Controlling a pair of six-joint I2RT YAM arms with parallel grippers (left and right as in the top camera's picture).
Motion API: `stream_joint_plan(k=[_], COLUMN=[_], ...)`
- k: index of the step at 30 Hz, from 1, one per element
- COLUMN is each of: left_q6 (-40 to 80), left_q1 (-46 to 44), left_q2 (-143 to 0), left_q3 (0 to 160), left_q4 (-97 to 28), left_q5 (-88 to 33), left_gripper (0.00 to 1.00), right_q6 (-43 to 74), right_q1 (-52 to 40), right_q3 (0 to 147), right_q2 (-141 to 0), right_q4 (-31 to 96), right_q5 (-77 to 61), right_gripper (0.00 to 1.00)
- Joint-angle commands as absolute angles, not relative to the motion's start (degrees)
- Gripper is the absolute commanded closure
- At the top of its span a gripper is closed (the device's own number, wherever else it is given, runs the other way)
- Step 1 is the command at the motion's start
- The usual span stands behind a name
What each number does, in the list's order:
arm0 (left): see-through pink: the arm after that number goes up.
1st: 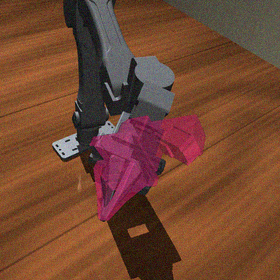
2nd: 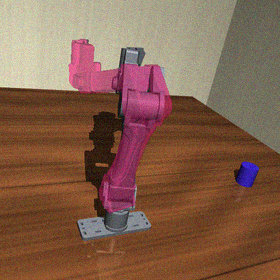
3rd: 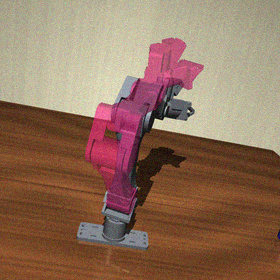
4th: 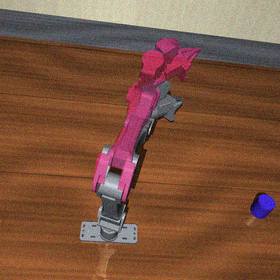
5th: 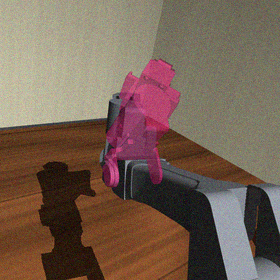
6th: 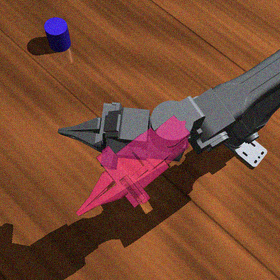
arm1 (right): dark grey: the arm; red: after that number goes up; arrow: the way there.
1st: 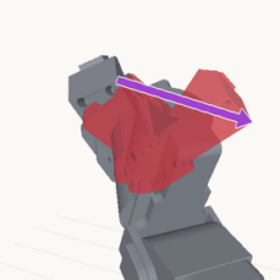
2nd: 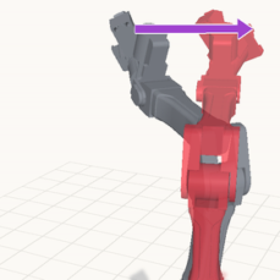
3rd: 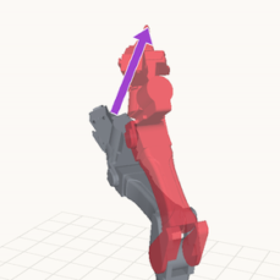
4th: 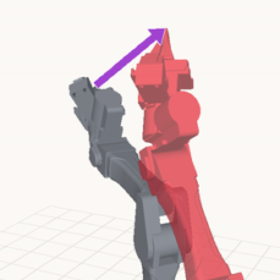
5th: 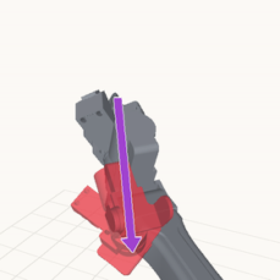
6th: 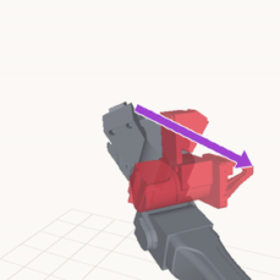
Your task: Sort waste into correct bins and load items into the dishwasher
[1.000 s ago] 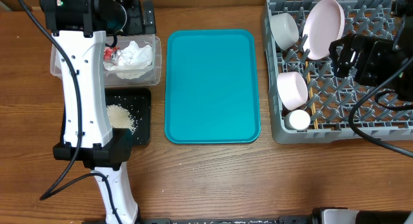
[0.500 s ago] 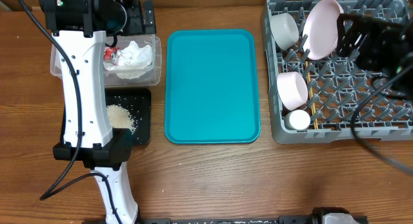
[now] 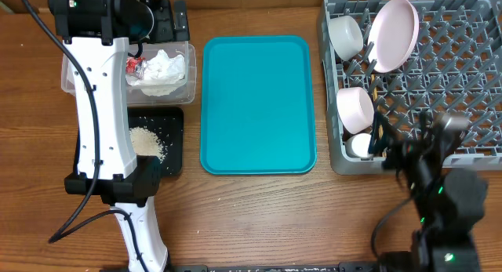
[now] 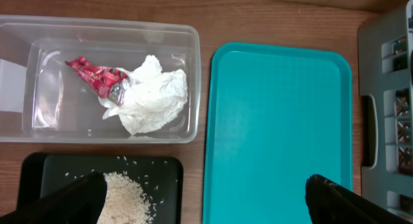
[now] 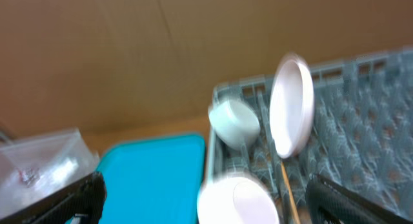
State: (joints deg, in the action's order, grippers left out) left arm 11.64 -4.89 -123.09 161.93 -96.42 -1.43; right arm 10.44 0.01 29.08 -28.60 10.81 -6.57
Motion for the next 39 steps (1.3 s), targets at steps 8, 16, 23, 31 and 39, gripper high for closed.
stream_joint_plan(k=[8,16,23,31,39], left_q6=[11.81,11.81,11.81,11.81,11.81], left_q1=[-4.93,-4.93,-4.93,-4.93,-4.93], left_q2=[-122.26,-122.26,-122.26,-122.26,-122.26], left_q3=[162.04,162.04,162.04,162.04,162.04], left_q4=[-96.4,-96.4,-96.42,-96.42,-96.42], left_q5=[-1.26,-1.26,-1.26,-1.26,-1.26], left_gripper=[0.0,0.0,0.0,0.0,0.0], right_q6=[10.28,10.28,10.31,10.31,10.31], right_q1=[-1.56,-2.66,-2.96,-3.27,-3.27], right_q3=[1.8,0.45,0.45,0.45,0.45], right_q2=[-8.58,-7.84,-2.02,-0.16,-0.16], right_q4=[-4.23,4.01,4.56,4.49,4.49], right_q5=[-5.63,-4.54,-3.07,-3.05,-3.05], right_gripper=[0.0,0.0,0.0,0.0,0.0])
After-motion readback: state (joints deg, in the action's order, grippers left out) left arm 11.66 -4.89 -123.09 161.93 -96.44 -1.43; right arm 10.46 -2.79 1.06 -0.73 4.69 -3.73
